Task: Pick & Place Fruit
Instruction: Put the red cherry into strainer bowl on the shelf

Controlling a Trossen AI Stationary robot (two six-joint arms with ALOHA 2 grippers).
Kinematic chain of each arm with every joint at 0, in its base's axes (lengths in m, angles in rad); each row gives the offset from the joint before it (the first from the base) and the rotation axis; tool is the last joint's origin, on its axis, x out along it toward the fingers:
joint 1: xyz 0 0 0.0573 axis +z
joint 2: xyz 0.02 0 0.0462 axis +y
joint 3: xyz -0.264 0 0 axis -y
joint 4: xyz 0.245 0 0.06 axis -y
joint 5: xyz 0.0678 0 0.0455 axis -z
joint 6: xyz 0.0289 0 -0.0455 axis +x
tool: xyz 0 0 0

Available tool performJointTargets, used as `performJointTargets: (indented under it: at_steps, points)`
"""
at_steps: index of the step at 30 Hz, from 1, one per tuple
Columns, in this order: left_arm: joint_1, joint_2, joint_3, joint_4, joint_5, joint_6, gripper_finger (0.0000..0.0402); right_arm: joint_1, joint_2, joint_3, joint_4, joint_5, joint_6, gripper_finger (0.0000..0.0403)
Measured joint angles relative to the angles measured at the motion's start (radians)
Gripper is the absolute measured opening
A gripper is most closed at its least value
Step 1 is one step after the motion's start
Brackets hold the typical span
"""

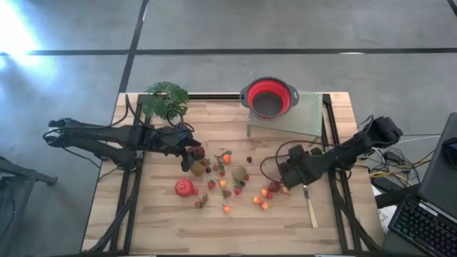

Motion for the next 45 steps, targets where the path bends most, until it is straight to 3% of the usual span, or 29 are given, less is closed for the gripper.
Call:
performJointTargets:
  at_steps: [6, 12, 17, 45]
  points:
    - [0.000, 0.000, 0.000, 0.000, 0.000, 0.000, 0.0273, -0.006, 0.000, -0.053, 0.091, 0.000, 0.000, 0.0208]
    - [0.000, 0.000, 0.000, 0.000, 0.000, 0.000, 0.0273, -0.014, 0.000, -0.120, 0.165, 0.011, -0.004, 0.0219]
    - [0.000, 0.000, 0.000, 0.000, 0.000, 0.000, 0.0273, -0.019, 0.000, -0.142, 0.196, 0.053, -0.023, 0.0208]
    - [0.000, 0.000, -0.002, 0.000, 0.000, 0.000, 0.0273, -0.065, 0.000, -0.145, 0.316, 0.049, -0.139, 0.0108]
